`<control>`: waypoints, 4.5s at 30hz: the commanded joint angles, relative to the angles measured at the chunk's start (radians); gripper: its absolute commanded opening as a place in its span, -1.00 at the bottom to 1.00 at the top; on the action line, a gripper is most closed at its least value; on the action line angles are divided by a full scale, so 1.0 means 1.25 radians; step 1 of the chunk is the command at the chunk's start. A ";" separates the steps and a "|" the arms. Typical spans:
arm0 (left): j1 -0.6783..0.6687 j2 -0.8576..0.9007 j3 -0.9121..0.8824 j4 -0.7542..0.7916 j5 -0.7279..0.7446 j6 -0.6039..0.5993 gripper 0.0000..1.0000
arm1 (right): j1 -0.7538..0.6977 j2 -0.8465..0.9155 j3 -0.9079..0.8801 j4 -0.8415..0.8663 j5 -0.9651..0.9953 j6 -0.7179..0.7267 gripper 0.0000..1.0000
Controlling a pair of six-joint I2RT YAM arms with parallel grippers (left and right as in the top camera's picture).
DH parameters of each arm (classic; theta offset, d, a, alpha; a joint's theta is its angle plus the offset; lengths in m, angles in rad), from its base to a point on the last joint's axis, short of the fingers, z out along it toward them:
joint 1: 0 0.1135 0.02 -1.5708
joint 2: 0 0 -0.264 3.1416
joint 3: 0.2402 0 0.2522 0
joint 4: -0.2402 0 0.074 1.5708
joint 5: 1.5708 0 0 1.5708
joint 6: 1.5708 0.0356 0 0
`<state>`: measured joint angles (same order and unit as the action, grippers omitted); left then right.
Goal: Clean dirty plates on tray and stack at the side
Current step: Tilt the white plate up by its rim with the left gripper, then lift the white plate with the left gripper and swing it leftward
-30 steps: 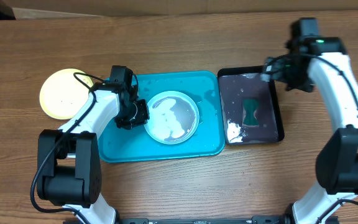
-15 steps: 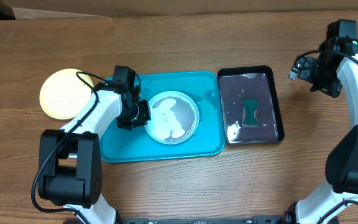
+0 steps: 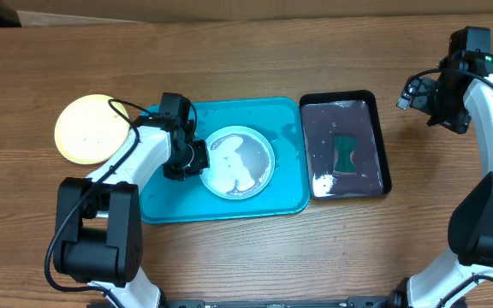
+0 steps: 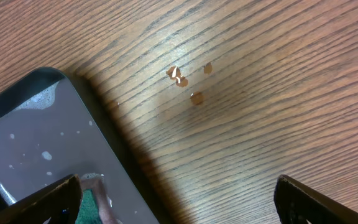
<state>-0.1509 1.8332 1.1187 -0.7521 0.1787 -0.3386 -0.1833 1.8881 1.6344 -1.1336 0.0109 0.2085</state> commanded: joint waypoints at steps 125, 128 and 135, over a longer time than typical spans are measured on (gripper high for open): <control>-0.533 0.027 0.474 0.161 -0.690 0.145 -0.92 | -0.002 -0.005 0.011 0.004 0.002 0.000 1.00; -0.562 0.047 0.474 0.205 -0.774 0.221 -0.92 | -0.002 -0.005 0.011 0.004 0.002 0.000 1.00; -0.617 0.061 0.474 0.323 -0.953 0.411 -0.92 | -0.002 -0.005 0.011 0.004 0.002 0.000 1.00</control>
<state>-0.8993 1.9091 1.6814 -0.3916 -0.8379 0.0158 -0.1833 1.8881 1.6344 -1.1336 0.0105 0.2085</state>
